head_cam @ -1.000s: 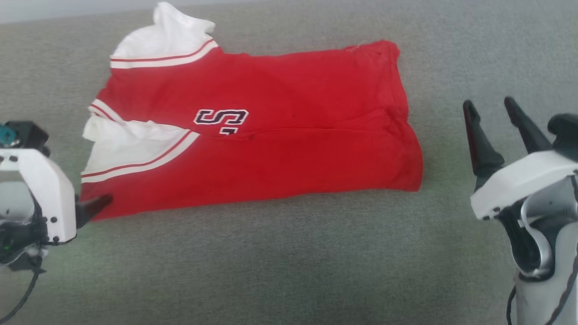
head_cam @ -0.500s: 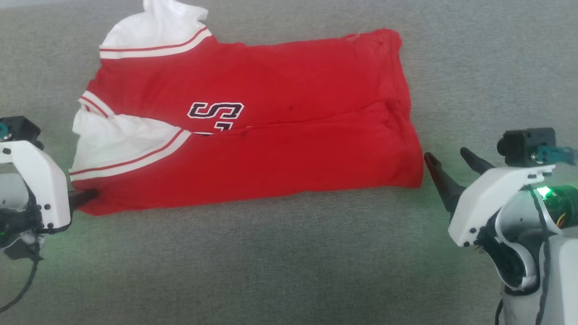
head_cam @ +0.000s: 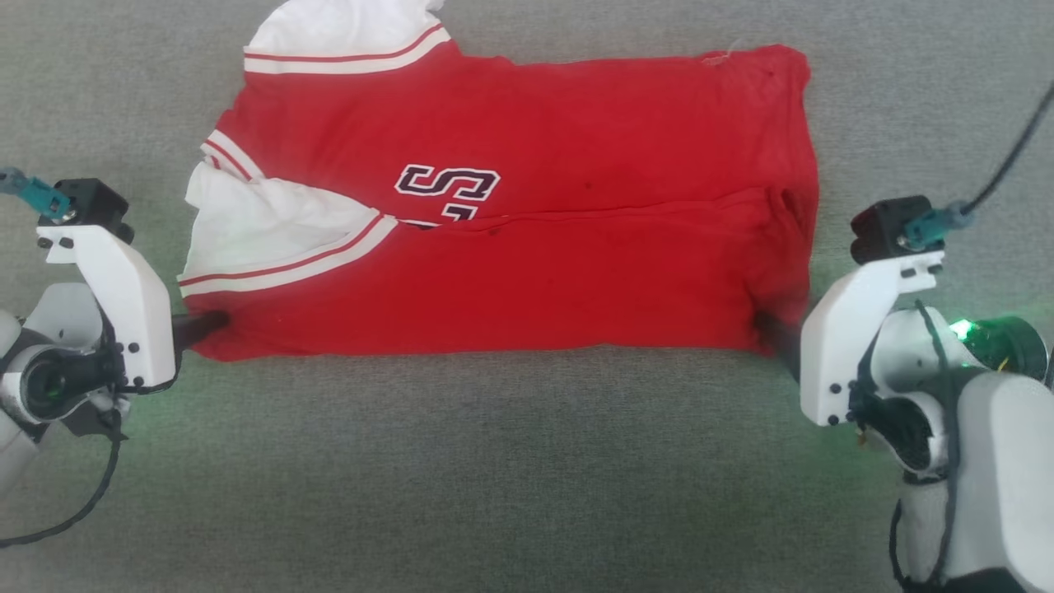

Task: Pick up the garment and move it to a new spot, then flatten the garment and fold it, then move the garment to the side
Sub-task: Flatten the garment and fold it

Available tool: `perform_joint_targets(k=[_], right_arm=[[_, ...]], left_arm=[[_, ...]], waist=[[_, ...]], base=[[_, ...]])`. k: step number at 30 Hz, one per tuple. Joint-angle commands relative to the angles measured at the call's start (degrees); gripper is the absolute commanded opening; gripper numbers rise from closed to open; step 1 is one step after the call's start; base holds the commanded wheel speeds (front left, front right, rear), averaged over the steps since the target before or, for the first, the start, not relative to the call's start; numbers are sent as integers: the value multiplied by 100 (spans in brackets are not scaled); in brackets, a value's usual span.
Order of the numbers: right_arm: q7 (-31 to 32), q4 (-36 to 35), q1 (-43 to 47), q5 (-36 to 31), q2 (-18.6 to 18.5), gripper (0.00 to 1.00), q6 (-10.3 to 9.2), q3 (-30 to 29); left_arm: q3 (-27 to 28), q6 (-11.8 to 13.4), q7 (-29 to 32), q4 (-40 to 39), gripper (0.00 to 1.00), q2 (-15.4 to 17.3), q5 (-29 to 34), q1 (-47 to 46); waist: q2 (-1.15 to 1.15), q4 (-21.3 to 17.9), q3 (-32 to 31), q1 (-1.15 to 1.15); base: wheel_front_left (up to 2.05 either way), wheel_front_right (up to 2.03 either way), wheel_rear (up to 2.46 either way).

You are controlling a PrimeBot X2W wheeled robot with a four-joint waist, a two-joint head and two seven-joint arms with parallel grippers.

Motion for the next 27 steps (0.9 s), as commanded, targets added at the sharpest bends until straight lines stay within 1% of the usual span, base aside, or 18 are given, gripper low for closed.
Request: perform_joint_targets(k=[1,2,4,9,12,16,22,27], right_arm=[[75,131,59,-56,36,100,-5,67],[149,221,43,-43,39,100,-4,108],[224,360,-2,-106,56,0,-4,150],[180,435,-128,-208,28,0,-6,62],[258,345,-154,-248,20,0,-6,12],[391,97,-166,-308,13,0,-6,-59],[722,-343,-5,-305,13,0,-6,-204],[1069,-809,278,-227,-85,0,-6,-297]], left_arm=[[-210,-2,35,52,0,-307,75,212],[-214,-18,26,77,0,-332,87,205],[-218,-67,2,125,0,-382,108,197],[-206,-126,-56,255,0,-474,107,210],[-197,-112,-10,265,0,-424,77,228],[-194,-24,62,138,0,-270,94,235],[-181,325,149,-397,0,67,66,343],[-186,698,82,-1206,0,497,57,580]], waist=[[-1,17,9,0],[-1,34,14,0],[-1,62,17,0],[-1,101,-30,0],[-1,102,-106,0],[-1,96,-242,0],[-1,106,-474,0],[-1,98,-572,0]], base=[[0,0,0],[0,0,0],[0,0,0],[0,0,0],[0,0,0],[0,0,0],[0,0,0],[0,0,0]])
